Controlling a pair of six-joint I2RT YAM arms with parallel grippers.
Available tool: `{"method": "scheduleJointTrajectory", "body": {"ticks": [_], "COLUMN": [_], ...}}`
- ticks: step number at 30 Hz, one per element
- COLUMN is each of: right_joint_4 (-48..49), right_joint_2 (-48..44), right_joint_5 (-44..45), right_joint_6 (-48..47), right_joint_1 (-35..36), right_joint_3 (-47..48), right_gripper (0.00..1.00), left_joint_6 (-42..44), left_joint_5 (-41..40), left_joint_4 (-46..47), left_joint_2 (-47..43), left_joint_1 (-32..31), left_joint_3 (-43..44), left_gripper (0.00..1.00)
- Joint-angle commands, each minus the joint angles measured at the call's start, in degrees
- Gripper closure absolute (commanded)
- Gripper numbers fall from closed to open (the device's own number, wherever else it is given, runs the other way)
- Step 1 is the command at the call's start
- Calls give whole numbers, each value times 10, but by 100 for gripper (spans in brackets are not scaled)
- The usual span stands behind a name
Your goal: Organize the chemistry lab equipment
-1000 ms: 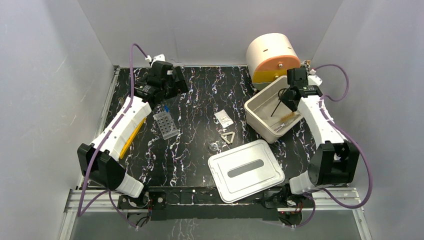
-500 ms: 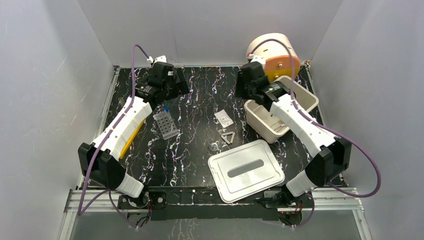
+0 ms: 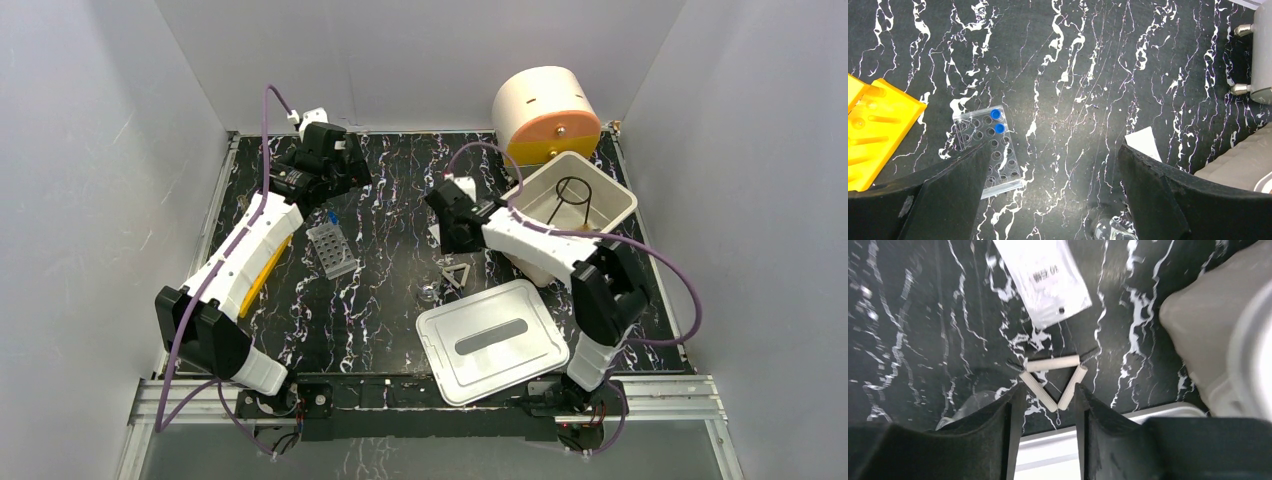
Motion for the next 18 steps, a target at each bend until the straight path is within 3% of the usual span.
{"method": "scheduleJointTrajectory", "body": {"ticks": [1, 18], "right_joint_4": [-20, -3], "right_joint_2": [22, 69], "right_joint_5": [38, 54], "right_joint_6": [69, 103], "right_joint_1": [31, 32], "right_joint_3": [-16, -63], "right_gripper": [53, 50], "left_joint_6": [12, 14], "left_joint_5": [-11, -6], "left_joint_4": [2, 5], "left_joint_2": [-12, -14], "left_joint_1": [3, 3], "left_joint_3": [17, 1], "left_gripper": [2, 2]}}
